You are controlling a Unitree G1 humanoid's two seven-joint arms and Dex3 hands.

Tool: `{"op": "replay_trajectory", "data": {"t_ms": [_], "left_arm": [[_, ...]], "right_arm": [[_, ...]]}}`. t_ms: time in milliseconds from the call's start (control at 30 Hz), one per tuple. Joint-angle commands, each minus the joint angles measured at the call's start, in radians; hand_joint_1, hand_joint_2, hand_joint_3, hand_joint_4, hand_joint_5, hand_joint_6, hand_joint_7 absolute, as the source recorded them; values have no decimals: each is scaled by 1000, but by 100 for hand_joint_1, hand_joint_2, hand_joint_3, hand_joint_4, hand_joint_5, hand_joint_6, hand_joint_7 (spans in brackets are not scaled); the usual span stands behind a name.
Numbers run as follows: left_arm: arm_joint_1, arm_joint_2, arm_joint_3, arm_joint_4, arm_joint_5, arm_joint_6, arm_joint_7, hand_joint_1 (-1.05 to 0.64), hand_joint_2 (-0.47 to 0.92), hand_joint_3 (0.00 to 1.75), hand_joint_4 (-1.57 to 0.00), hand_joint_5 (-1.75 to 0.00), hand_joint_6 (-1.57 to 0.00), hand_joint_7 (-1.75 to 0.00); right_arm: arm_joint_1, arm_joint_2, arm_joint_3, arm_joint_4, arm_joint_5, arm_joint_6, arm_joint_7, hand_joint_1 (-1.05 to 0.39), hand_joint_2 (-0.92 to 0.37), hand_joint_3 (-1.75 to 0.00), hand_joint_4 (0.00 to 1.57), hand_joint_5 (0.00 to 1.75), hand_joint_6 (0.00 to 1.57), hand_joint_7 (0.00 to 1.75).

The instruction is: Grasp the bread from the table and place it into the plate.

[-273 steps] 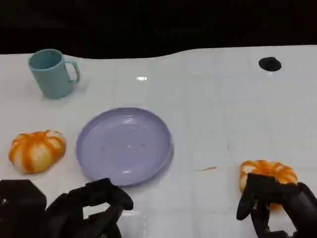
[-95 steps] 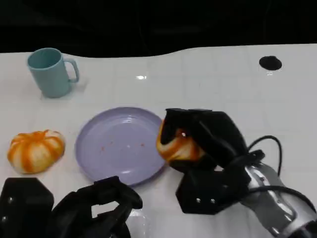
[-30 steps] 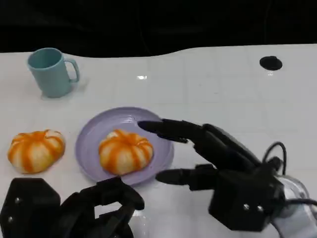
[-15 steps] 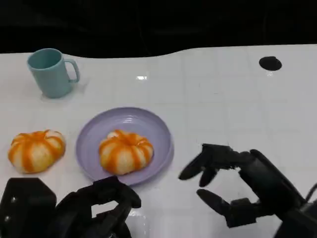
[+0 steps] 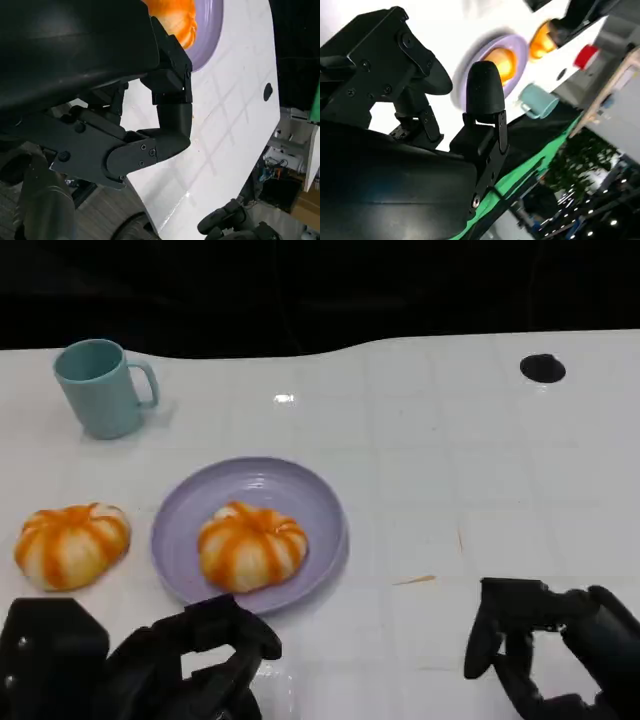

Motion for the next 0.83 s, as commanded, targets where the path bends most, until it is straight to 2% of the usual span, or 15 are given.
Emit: {"op": "replay_trajectory", "data": {"t_ms": [33,300,467,833], "left_arm": [[1,18,12,4,-5,-8,-16,-36,82,74,-68,-175,-62,-143],[5,17,27,1,-9,0,-17,-36,82,73,-67,-175,-62,-142],[6,17,36,6,-15,-4,-22,-35,83,71,-68,-175,-63,-140],[8,30,41,12,-9,-11,-27,-35,84,69,-68,-175,-64,-140]], "right_arm": [[23,-4,-22,3,-20,-2,-32,10,-30,-154,90,175,76,155],[22,22,-14,86,-50,-31,-101,12,-30,-153,92,175,75,156],[8,21,-13,130,-59,-38,-119,11,-31,-152,91,175,74,157],[-7,27,1,156,-98,-29,-139,10,-29,-150,90,175,74,157]]}}
